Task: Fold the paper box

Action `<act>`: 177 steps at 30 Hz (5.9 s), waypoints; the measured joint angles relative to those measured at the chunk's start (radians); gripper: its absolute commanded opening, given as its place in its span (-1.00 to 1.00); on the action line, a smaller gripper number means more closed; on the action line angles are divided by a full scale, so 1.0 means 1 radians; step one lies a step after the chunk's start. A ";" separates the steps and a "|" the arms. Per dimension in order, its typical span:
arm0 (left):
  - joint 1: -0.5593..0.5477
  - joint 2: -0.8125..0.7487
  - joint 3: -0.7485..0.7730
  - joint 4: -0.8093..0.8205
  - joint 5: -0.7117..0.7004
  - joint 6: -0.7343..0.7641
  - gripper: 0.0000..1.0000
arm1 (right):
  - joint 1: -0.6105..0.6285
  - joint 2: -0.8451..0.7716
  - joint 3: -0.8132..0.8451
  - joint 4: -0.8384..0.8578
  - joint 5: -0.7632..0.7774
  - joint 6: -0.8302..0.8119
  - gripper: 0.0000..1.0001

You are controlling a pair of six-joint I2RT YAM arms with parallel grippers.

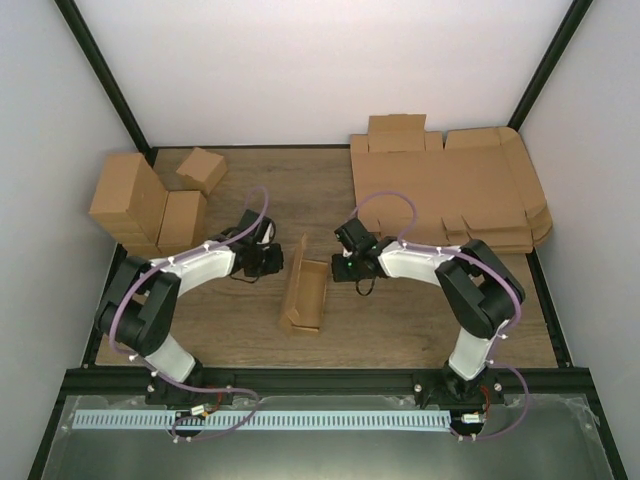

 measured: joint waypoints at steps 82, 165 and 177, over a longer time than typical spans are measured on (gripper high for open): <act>-0.774 0.099 0.706 -0.883 -0.701 -0.230 -0.92 | -0.102 -0.463 -0.154 -0.104 0.238 0.000 -0.80; -0.443 -0.399 0.503 -0.798 -0.066 0.472 -0.93 | -0.105 -0.672 -0.188 -0.031 -0.551 -0.957 -0.68; -0.443 -0.388 0.503 -0.758 -0.110 0.436 0.56 | -0.107 -0.668 -0.188 -0.022 -0.529 -0.847 -0.99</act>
